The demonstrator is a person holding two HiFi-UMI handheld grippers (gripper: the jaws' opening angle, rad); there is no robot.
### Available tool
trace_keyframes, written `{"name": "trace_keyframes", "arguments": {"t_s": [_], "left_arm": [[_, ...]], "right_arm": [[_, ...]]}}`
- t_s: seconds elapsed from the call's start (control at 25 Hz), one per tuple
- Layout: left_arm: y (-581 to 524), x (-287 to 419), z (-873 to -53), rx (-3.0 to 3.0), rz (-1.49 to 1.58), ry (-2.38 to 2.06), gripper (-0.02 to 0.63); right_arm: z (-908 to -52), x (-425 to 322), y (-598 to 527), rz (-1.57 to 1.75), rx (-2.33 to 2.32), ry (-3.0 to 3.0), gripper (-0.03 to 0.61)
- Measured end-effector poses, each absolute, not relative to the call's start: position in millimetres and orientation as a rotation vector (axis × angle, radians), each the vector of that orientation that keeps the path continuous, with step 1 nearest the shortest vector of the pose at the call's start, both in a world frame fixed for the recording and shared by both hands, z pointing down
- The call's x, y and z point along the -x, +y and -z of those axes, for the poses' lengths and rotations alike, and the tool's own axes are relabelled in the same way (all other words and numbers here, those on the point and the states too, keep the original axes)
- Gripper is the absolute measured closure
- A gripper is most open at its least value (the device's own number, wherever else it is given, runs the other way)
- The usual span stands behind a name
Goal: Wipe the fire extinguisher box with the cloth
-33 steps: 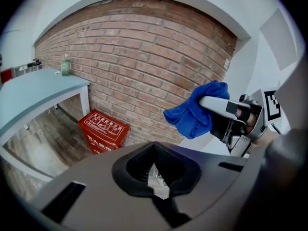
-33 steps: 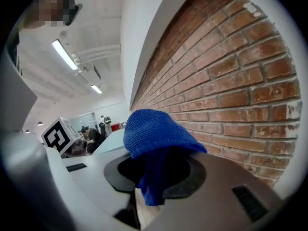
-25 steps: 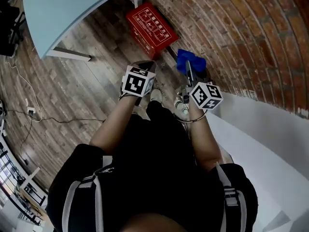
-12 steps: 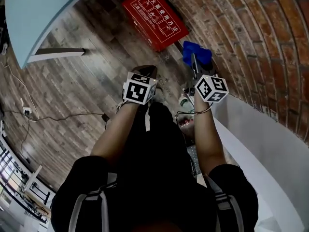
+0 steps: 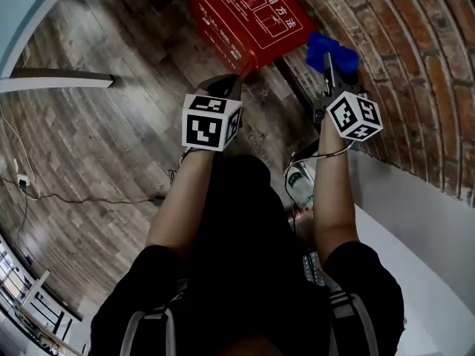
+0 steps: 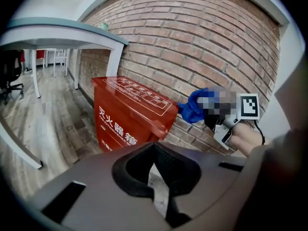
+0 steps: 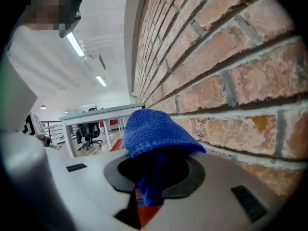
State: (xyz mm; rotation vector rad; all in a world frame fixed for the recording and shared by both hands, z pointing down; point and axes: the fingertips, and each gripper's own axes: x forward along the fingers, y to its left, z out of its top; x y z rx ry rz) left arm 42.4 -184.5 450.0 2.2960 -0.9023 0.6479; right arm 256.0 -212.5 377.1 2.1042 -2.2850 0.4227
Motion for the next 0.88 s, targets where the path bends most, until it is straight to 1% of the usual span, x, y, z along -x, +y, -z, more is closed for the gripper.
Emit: {"name": "trace_keyframes", "arguments": {"t_s": [0.2,0.36,0.64,0.88], "left_arm": [[-204,-40,-500,-2.333,-0.519,-1.033,0.606],[-218,-38,-519,-2.33,-0.481,-1.093,0.606],[-206,-45,-533,-2.316,-0.482,-1.077,0.606],[-199,-35,-538,-2.35,-0.559,-1.09,0.606]], "right_arm": [[-413,-256,-239,-0.213,-2.051,-2.388,0.476],[-423,-252,-257,-0.102,-2.016,-2.449,0.476],[-452,-249,-251,-0.095,-1.952,-2.497,0.476],[-472,-245,-262,-0.086,-1.866,-2.526,0.477]]}}
